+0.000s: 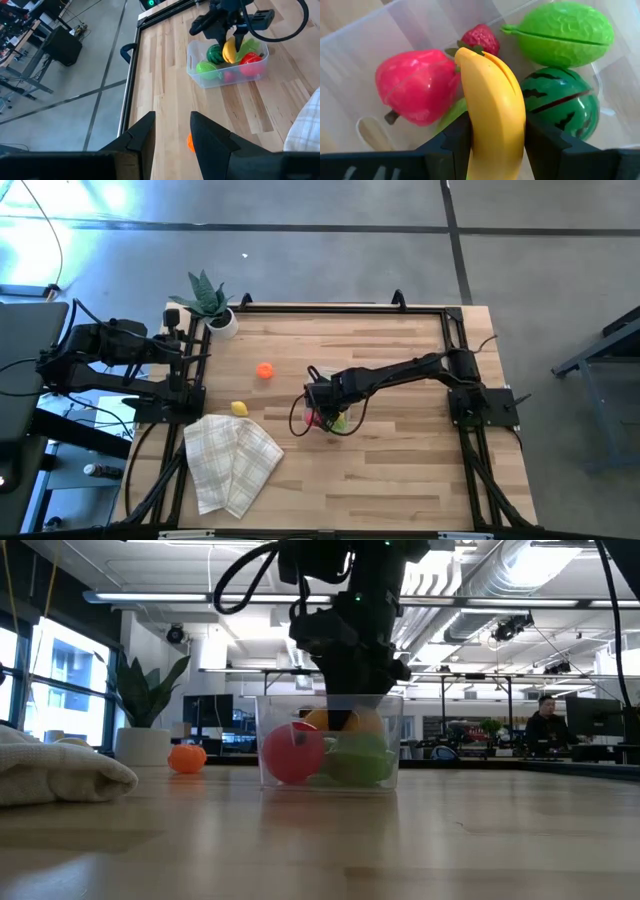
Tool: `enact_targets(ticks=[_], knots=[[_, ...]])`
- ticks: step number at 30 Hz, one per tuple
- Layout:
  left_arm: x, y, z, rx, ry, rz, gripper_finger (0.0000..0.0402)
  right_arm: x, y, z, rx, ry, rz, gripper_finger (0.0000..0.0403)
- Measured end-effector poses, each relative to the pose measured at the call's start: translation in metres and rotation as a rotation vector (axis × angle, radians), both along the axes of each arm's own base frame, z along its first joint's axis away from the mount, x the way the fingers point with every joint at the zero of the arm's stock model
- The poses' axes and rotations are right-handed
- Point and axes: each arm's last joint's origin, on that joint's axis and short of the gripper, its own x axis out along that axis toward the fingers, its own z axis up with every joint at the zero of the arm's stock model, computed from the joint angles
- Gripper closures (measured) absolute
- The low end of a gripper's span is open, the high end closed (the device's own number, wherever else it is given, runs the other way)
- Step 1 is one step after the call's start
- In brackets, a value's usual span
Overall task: Pick and placing Produce into tupperware
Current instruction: Put the banana into the transparent bin
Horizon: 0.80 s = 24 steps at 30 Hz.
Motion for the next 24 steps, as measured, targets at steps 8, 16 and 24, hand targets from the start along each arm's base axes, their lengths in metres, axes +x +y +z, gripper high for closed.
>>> enact_targets(ticks=[8,16,24], knots=[[0.0,0.0,0.0,0.0,0.0,0.0,0.0289,0.0007,-0.0001,-0.007,-0.006,0.025,-0.004,0.0263],[0.0,0.0,0.0,0.0,0.0,0.0,0.0289,0.0024,-0.0002,-0.0084,-0.008,0.015,-0.009,0.0263],[0.0,0.0,0.0,0.0,0.0,0.001,0.0289,0.003,-0.0002,-0.0083,-0.013,0.01,-0.002,0.0251]])
